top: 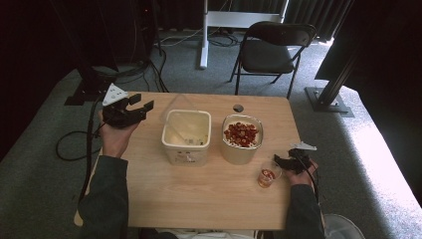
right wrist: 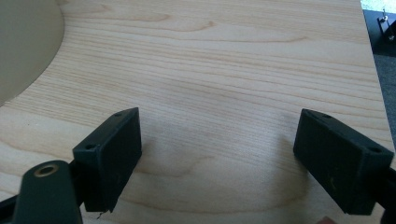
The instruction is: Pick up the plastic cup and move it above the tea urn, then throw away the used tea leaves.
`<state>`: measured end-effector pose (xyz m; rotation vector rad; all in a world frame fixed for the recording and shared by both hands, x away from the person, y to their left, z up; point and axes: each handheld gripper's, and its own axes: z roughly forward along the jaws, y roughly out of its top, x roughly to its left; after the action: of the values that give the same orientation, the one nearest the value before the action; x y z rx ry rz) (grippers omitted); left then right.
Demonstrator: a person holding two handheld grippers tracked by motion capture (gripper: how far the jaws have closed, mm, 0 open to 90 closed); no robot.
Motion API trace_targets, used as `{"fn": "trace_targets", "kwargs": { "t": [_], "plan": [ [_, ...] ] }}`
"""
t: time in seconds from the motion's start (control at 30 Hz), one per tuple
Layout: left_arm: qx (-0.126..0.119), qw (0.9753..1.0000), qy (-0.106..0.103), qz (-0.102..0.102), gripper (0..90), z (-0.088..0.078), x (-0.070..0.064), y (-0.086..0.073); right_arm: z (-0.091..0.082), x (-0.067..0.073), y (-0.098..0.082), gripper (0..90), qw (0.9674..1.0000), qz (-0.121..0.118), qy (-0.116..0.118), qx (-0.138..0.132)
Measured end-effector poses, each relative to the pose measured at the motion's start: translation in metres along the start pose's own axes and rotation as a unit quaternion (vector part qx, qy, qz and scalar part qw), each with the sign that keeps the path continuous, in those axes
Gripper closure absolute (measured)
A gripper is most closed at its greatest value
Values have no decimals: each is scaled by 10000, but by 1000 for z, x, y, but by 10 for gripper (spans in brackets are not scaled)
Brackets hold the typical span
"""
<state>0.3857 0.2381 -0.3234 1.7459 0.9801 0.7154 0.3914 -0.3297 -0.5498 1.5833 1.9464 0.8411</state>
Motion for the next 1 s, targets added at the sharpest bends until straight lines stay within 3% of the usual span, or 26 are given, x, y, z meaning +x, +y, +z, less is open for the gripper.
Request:
{"fn": "trace_targets", "kwargs": {
  "t": [0.4, 0.87, 1.0],
  "plan": [
    [168, 9997, 32, -188, 459, 4, 8, -14, 0, 0, 0, 147, 10000, -5, -1, -8],
    [404, 9990, 88, -196, 460, 10, 10, -31, 0, 0, 0, 147, 10000, -9, -5, -5],
    [427, 9989, 72, -192, 457, 11, 8, -35, 0, 0, 0, 187, 10000, -21, 15, -36]
  ]
}}
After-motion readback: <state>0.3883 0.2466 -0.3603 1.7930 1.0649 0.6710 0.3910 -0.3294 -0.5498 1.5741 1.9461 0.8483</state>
